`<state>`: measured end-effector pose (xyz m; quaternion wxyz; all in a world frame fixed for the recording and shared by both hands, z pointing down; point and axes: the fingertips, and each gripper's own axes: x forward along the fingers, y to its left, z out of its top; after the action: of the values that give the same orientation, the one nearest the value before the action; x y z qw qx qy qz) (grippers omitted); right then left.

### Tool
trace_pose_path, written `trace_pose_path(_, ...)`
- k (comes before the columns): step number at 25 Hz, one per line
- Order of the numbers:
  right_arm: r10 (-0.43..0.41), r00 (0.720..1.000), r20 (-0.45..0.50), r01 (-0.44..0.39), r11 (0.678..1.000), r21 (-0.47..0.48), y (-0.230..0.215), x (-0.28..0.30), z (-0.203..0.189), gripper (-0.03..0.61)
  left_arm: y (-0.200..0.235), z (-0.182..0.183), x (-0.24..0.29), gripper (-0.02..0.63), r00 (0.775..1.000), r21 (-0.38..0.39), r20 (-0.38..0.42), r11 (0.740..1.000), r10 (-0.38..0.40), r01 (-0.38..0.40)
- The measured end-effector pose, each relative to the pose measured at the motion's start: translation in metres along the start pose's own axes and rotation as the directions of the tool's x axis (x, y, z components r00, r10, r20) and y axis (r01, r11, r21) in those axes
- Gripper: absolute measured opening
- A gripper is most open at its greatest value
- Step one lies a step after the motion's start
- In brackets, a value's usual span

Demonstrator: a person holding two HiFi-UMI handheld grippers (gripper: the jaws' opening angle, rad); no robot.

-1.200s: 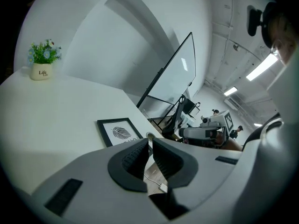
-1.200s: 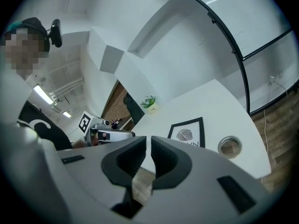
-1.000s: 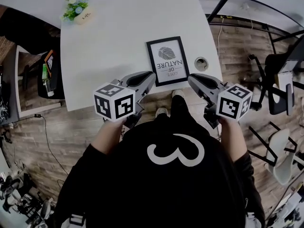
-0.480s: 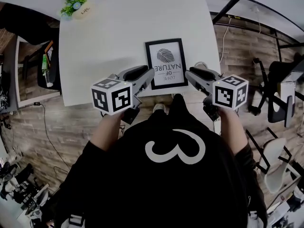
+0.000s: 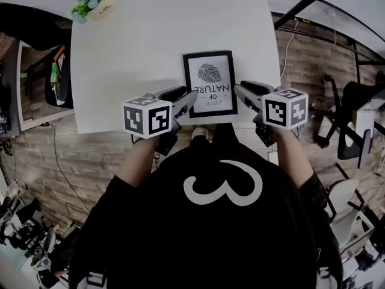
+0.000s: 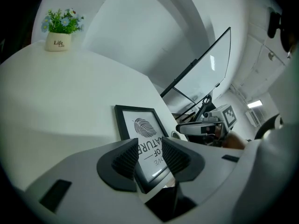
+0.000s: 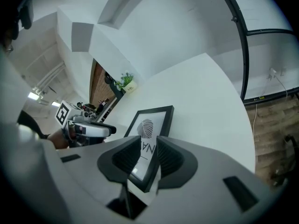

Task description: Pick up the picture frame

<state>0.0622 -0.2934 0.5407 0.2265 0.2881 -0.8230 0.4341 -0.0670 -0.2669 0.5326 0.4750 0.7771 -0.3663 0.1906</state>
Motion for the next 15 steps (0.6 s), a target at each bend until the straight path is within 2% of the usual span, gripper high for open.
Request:
trace_pose_path(3, -0.013, 0.999, -0.035, 0.013, 1.0, -0.008, -0.005, 0.011, -0.003, 0.103, 0.013, -0.006, 0.009, 0.148, 0.999, -0.003, -0.017, 0.999, 0.048, -0.048)
trace_pose_path(6, -0.012, 0.998, -0.067, 0.012, 1.0, 0.006, -0.01, 0.019, -0.009, 0.117, 0.025, -0.012, 0.017, 0.151, 0.994, 0.03, -0.05, 0.995, 0.092, -0.091)
trace_pose_path(12, -0.033, 0.993, -0.116, 0.033, 0.999, -0.003, -0.017, 0.031, -0.014, 0.124, 0.033, -0.015, 0.026, 0.153, 0.993, 0.007, -0.068, 0.995, 0.1, -0.099)
trace_pose_path(15, -0.08, 0.992, -0.101, 0.08, 0.997, -0.004, -0.023, 0.033, -0.013, 0.124, 0.036, -0.015, 0.031, 0.153, 0.992, -0.001, -0.074, 0.994, 0.105, -0.106)
